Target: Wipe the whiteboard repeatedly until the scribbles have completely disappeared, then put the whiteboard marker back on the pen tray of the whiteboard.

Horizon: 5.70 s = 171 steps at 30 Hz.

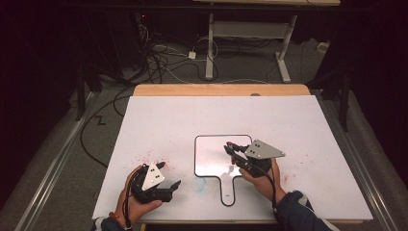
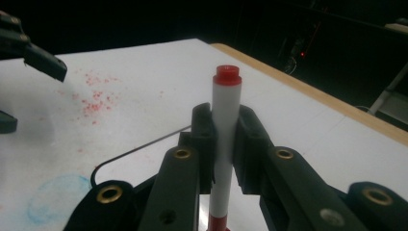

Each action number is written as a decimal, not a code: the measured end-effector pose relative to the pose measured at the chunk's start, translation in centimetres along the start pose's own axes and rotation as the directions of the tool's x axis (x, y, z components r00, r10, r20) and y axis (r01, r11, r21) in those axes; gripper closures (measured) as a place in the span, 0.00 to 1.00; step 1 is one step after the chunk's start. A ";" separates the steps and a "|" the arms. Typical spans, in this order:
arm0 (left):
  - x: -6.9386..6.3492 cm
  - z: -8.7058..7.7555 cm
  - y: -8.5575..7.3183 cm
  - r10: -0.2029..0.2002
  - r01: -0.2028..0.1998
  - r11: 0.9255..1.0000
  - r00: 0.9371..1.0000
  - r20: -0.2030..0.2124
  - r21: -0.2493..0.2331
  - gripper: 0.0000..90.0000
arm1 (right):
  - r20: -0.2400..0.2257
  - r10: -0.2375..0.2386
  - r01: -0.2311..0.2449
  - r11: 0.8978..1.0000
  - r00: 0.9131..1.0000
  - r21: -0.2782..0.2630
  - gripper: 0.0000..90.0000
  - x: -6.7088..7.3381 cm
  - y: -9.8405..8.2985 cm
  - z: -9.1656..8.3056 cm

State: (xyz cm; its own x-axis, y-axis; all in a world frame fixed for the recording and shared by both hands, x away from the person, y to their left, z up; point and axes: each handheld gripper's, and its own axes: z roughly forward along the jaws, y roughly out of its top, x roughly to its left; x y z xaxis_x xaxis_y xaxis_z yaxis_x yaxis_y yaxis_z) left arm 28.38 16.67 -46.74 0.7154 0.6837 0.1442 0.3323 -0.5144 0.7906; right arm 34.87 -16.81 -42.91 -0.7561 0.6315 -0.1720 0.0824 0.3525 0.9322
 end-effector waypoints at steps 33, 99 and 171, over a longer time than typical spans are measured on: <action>0.1 0.2 -0.3 -0.007 0.007 1.000 1.000 0.000 0.017 0.22 | 0.042 0.062 -0.062 0.998 0.997 -0.007 0.90 -3.7 1.0 -6.2; -0.2 0.6 -0.1 0.022 -0.021 0.999 1.000 -0.003 0.047 0.22 | 0.029 0.276 -0.274 0.930 0.961 0.244 0.88 -7.1 -2.9 -1.9; -0.2 0.7 -0.2 0.027 -0.026 0.997 1.000 -0.011 0.074 0.22 | 0.039 0.115 -0.121 0.907 0.993 0.404 0.99 -7.9 -5.1 -0.5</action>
State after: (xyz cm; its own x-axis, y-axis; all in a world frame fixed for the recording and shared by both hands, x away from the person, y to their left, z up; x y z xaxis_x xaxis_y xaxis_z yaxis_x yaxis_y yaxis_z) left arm 28.55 16.24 -47.31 0.7174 0.6751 0.1723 0.3579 -0.5692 0.7402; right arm 40.14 -23.94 -46.12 -0.7157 0.6943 -0.0758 0.4287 0.5224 0.7371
